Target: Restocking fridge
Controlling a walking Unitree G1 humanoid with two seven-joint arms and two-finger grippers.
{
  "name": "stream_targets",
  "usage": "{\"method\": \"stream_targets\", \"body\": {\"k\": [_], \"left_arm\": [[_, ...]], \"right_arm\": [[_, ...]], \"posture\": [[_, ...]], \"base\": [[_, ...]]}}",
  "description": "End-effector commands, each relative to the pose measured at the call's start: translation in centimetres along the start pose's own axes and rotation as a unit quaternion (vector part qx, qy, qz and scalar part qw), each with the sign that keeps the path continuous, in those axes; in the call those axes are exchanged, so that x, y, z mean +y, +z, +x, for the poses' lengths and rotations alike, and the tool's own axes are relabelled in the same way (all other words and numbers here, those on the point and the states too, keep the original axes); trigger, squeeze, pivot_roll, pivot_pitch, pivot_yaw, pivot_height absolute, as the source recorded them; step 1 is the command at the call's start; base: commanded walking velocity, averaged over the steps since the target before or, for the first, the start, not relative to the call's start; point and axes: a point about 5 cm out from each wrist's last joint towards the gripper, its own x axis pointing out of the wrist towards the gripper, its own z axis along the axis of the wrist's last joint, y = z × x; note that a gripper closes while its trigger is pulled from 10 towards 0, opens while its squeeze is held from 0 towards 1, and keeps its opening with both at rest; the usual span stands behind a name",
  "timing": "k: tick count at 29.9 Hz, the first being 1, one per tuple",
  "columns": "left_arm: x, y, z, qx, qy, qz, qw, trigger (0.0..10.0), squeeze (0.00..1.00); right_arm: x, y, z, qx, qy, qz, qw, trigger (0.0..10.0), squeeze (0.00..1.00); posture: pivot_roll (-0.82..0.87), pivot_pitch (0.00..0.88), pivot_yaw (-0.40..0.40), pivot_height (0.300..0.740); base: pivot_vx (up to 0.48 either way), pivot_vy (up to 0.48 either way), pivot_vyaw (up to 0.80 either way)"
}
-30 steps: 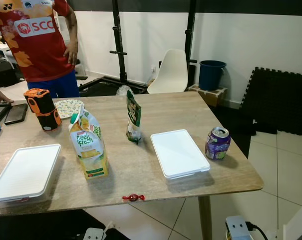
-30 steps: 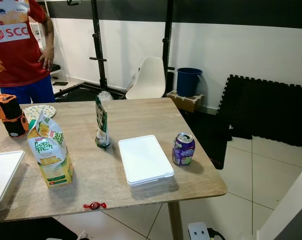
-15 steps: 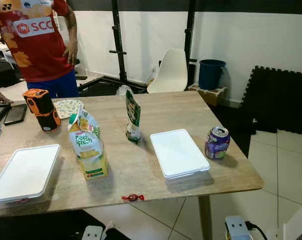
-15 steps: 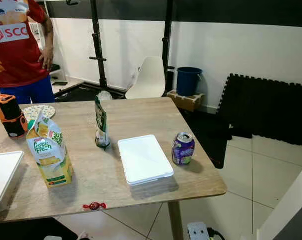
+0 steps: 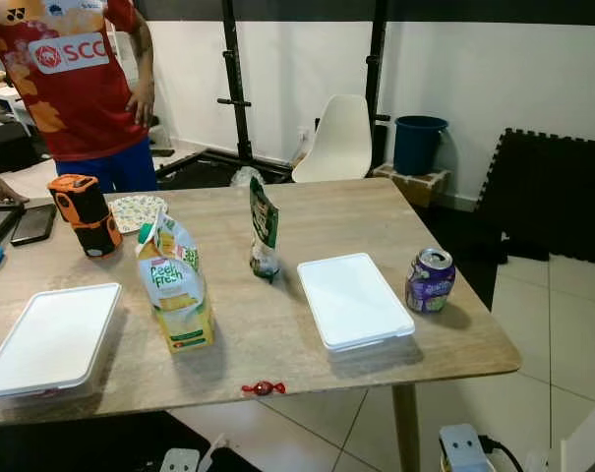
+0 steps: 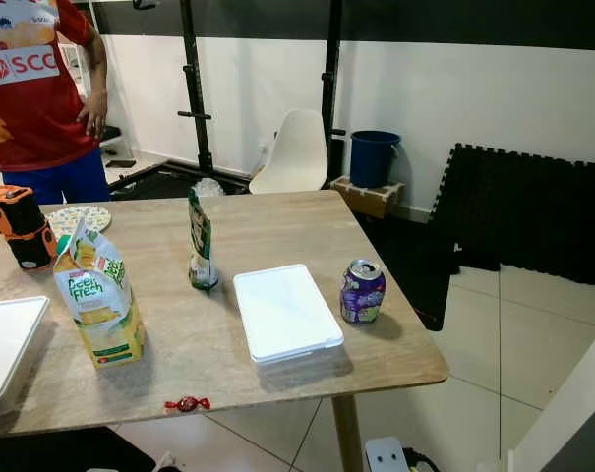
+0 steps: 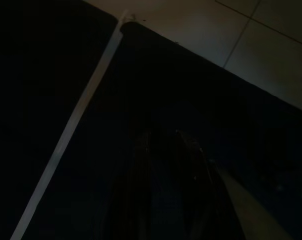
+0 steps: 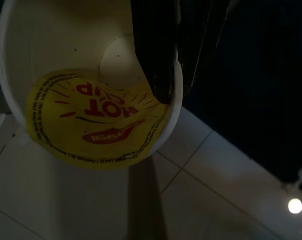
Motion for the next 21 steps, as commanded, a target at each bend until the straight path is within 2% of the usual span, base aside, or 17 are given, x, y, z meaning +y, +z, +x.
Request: {"method": "stream_targets", "body": {"k": [1, 2, 4, 6, 8, 11, 14, 18, 21], "left_arm": [[-0.2, -0.3, 0.0, 0.008, -0.012, 0.003, 1.000, 10.0, 0.00], [-0.3, -0.2, 0.0, 0.006, -0.016, 0.012, 1.000, 10.0, 0.00], [-0.1, -0.2, 0.0, 0.007, -0.010, 0.013, 1.000, 10.0, 0.00], [0.1, -0.3, 0.0, 0.011, 0.000, 0.010, 1.000, 10.0, 0.00], [0.3, -0.3, -0.1, 0.005, 0.004, -0.013, 1.000, 10.0, 0.00], [0.2, 0.0, 0.0, -0.002, -0.007, -0.010, 1.000, 10.0, 0.00], [0.3, 0.0, 0.0, 0.000, 0.003, -0.014, 1.000, 10.0, 0.00], [0.0, 0.3, 0.0, -0.009, -0.014, -0.009, 1.000, 10.0, 0.00], [0.2, 0.2, 0.0, -0.006, 0.001, -0.017, 1.000, 10.0, 0.00]], "right_arm": [[-0.3, -0.6, -0.2, 0.006, -0.010, 0.011, 1.000, 10.0, 0.00], [-0.6, -0.6, -0.3, 0.003, -0.017, 0.028, 0.999, 10.0, 0.00], [-0.6, -0.8, -0.4, 0.007, -0.017, 0.026, 0.999, 10.0, 0.00], [-0.6, -1.1, -0.4, 0.014, -0.014, 0.017, 1.000, 10.0, 0.00], [-0.6, -1.7, -0.7, 0.025, -0.005, -0.011, 1.000, 10.0, 0.00], [-1.0, -1.5, -0.6, 0.015, -0.023, 0.028, 0.999, 10.0, 0.00], [-0.7, -1.8, -0.7, 0.023, -0.013, 0.014, 1.000, 10.0, 0.00], [-0.9, -1.5, -0.7, 0.011, -0.025, 0.046, 0.999, 10.0, 0.00], [-0.5, -1.8, -0.7, 0.019, -0.013, 0.023, 0.999, 10.0, 0.00]], "posture": [[-0.04, 0.079, 0.027, 0.740], [-0.03, 0.073, 0.010, 0.740], [-0.03, 0.073, 0.010, 0.740], [-0.03, 0.079, 0.020, 0.740], [-0.04, 0.088, 0.037, 0.740], [-0.03, 0.089, 0.018, 0.740], [-0.04, 0.101, 0.045, 0.740], [-0.03, 0.098, 0.032, 0.740], [-0.02, 0.107, 0.050, 0.740]], "base": [[0.000, 0.000, 0.00], [0.000, 0.000, 0.00], [0.000, 0.000, 0.00], [0.000, 0.000, 0.00], [0.000, 0.000, 0.00], [0.000, 0.000, 0.00], [0.000, 0.000, 0.00], [0.000, 0.000, 0.00], [0.000, 0.000, 0.00]]}}
